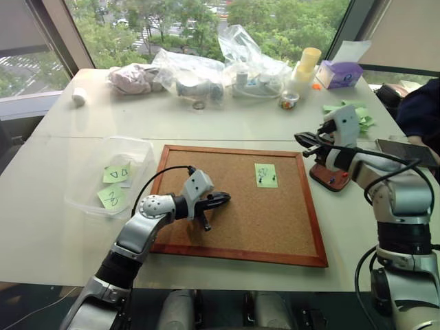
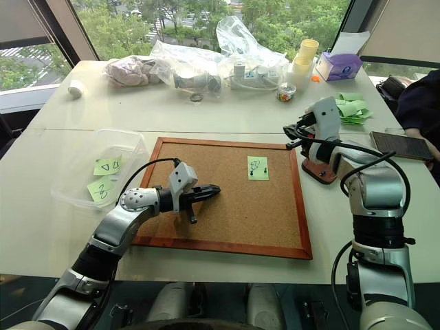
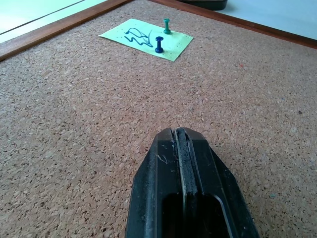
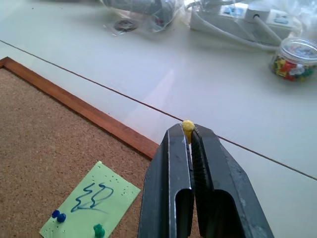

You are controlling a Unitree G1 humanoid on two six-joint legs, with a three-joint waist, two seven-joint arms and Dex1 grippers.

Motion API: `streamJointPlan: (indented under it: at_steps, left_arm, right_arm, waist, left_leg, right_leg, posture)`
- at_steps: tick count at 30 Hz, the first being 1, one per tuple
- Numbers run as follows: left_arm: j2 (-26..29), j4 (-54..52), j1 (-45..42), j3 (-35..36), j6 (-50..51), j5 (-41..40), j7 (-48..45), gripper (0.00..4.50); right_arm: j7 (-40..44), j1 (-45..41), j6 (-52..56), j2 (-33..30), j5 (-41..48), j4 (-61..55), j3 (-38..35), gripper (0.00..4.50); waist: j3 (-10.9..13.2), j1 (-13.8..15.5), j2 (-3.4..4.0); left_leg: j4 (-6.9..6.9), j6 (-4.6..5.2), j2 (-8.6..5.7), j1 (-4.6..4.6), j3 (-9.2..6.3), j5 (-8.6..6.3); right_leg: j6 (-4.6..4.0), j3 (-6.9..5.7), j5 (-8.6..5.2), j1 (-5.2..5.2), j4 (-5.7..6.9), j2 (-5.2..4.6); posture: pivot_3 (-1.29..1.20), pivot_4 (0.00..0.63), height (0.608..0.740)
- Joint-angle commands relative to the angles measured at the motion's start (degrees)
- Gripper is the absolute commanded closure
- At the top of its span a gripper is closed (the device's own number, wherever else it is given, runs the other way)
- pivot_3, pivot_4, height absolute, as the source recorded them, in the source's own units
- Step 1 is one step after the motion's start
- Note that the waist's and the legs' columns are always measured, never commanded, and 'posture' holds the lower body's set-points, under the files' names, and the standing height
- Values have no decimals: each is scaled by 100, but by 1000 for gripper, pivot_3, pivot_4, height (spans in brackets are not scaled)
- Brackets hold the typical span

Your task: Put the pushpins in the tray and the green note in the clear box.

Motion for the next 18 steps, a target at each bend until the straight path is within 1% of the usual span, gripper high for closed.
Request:
streamJointPlan:
  at_steps: [1,4,6,8,13,14,16,17,18]
  left_arm:
    - [82,269,228,-175,161,137,-69,4500]
    - [50,362,201,-184,82,163,-58,4500]
    - [54,384,185,-194,59,170,-74,4500]
    - [61,404,176,-207,37,177,-94,4500]
    - [97,383,151,-226,64,185,-127,4500]
    - [107,375,149,-228,72,182,-136,4500]
    - [114,370,147,-225,75,177,-142,4500]
    - [116,372,150,-221,50,185,-138,4500]
    - [121,367,152,-223,49,192,-136,4500]
  right_arm:
    - [-134,285,-13,-316,2,-43,-565,4409]
    - [-140,625,-142,-463,-50,291,-716,4409]
    - [-157,738,-266,-454,-92,481,-686,4409]
    - [-169,803,-389,-437,-146,621,-613,4409]
    - [-178,793,-477,-238,-12,1003,-637,4409]
    - [-167,788,-482,-220,8,1049,-634,4163]
    - [-149,783,-491,-208,26,1080,-630,3492]
    - [-150,786,-487,-206,27,1081,-625,3072]
    - [-151,790,-473,-205,35,1083,-624,2552]
  waist:
    - [0,3,1]
    - [-5,2,7]
    - [-14,-5,20]
    - [-22,-6,33]
    - [-27,-4,39]
    - [-27,-4,39]
    - [-27,-5,40]
    - [-28,-5,41]
    - [-28,-5,41]
  left_leg:
    - [0,0,0,0,0,0]
    - [0,1,-1,3,0,0]
    - [0,1,-1,11,0,0]
    - [-1,2,0,17,0,-1]
    - [-1,3,0,19,-2,-2]
    - [-1,3,0,19,-2,-2]
    - [-1,3,0,19,-2,-2]
    - [-1,3,0,18,-2,-2]
    - [-1,3,0,18,-2,-2]
  right_leg:
    - [0,0,0,0,0,0]
    - [0,1,0,2,0,0]
    - [0,1,0,11,-1,0]
    - [0,6,0,14,0,0]
    - [0,8,0,15,0,0]
    - [0,8,0,15,0,0]
    - [0,8,0,15,0,0]
    - [0,8,0,15,0,0]
    - [0,8,0,15,0,0]
  posture:
    - [0,150,740]
    - [0,150,740]
    - [0,150,740]
    - [0,150,740]
    - [0,150,740]
    - [0,150,740]
    - [0,150,740]
    - [0,150,740]
    - [0,150,740]
